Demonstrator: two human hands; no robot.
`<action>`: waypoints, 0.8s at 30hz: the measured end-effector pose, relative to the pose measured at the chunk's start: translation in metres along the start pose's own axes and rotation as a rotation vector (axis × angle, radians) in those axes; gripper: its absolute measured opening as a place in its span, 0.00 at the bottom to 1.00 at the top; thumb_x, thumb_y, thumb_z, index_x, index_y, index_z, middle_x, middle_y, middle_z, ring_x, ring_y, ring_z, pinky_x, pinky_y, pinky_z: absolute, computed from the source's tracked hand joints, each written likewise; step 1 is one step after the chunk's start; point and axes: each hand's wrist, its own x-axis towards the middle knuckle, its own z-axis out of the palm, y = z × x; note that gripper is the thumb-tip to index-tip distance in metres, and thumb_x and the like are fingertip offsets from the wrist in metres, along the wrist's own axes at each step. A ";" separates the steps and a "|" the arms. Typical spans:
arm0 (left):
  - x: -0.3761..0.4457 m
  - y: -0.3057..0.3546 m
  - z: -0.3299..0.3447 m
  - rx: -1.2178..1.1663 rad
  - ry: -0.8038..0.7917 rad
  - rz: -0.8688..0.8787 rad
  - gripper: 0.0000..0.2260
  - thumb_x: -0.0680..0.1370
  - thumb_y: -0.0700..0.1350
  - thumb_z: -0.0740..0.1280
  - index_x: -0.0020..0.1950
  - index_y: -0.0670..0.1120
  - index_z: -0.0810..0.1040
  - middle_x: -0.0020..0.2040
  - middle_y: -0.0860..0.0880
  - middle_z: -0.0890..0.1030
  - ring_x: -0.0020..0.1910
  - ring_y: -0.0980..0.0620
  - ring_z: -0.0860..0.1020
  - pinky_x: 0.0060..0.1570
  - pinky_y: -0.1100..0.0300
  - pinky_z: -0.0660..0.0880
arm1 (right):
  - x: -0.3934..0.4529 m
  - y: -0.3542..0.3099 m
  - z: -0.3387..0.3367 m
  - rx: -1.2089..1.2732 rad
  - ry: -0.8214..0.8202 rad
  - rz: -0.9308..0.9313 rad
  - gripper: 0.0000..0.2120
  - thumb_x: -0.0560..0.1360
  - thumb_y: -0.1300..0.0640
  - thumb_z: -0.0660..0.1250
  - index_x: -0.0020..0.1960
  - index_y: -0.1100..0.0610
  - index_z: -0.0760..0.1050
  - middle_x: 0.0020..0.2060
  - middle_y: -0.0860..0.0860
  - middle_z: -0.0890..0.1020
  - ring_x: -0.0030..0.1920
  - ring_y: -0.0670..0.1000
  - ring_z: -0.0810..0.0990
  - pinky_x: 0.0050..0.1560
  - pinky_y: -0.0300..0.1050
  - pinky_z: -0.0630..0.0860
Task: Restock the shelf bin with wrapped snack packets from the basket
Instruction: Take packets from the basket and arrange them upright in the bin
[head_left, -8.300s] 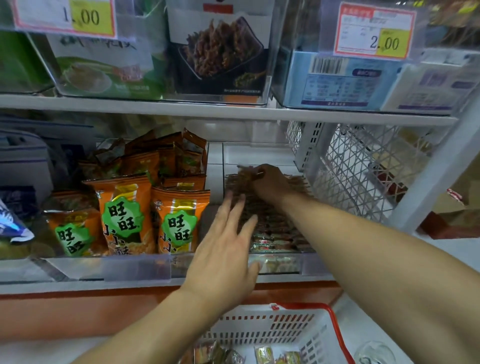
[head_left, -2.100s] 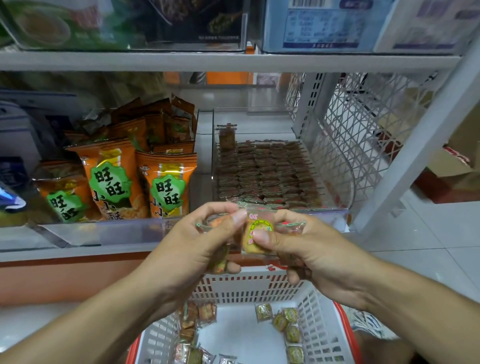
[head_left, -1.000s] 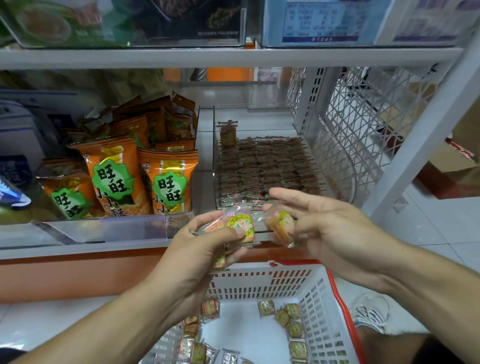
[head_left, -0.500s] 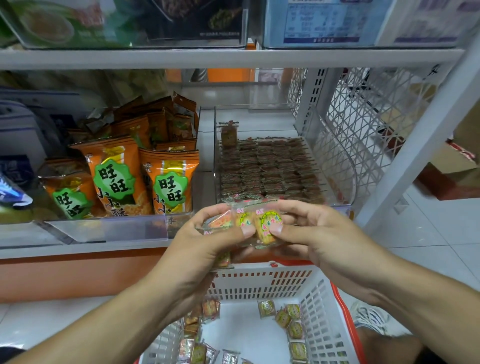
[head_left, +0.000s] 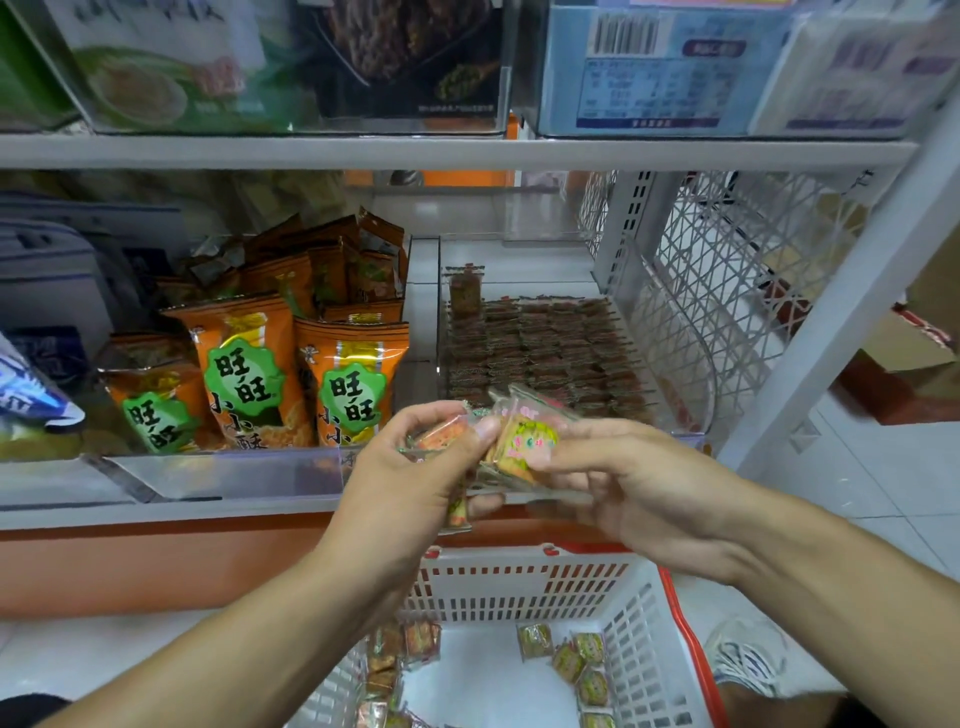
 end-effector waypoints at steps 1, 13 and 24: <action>0.002 0.002 0.001 0.021 0.017 0.018 0.24 0.63 0.53 0.79 0.58 0.50 0.82 0.50 0.44 0.87 0.47 0.45 0.87 0.37 0.58 0.83 | 0.005 -0.004 -0.002 -0.020 0.006 -0.018 0.17 0.70 0.63 0.73 0.59 0.59 0.83 0.57 0.59 0.84 0.53 0.51 0.85 0.52 0.44 0.80; 0.025 0.010 0.011 -0.007 0.003 0.032 0.29 0.76 0.41 0.76 0.69 0.61 0.66 0.53 0.42 0.85 0.44 0.46 0.87 0.36 0.56 0.82 | 0.150 -0.040 -0.025 -0.678 0.652 -0.283 0.23 0.67 0.54 0.80 0.60 0.50 0.79 0.51 0.43 0.82 0.52 0.46 0.80 0.48 0.36 0.73; 0.026 0.015 0.009 0.027 -0.013 -0.014 0.33 0.77 0.40 0.75 0.76 0.57 0.65 0.56 0.41 0.83 0.41 0.49 0.87 0.36 0.56 0.82 | 0.211 -0.044 -0.025 -1.060 0.692 -0.135 0.21 0.80 0.61 0.61 0.73 0.63 0.71 0.70 0.61 0.75 0.70 0.60 0.74 0.68 0.46 0.70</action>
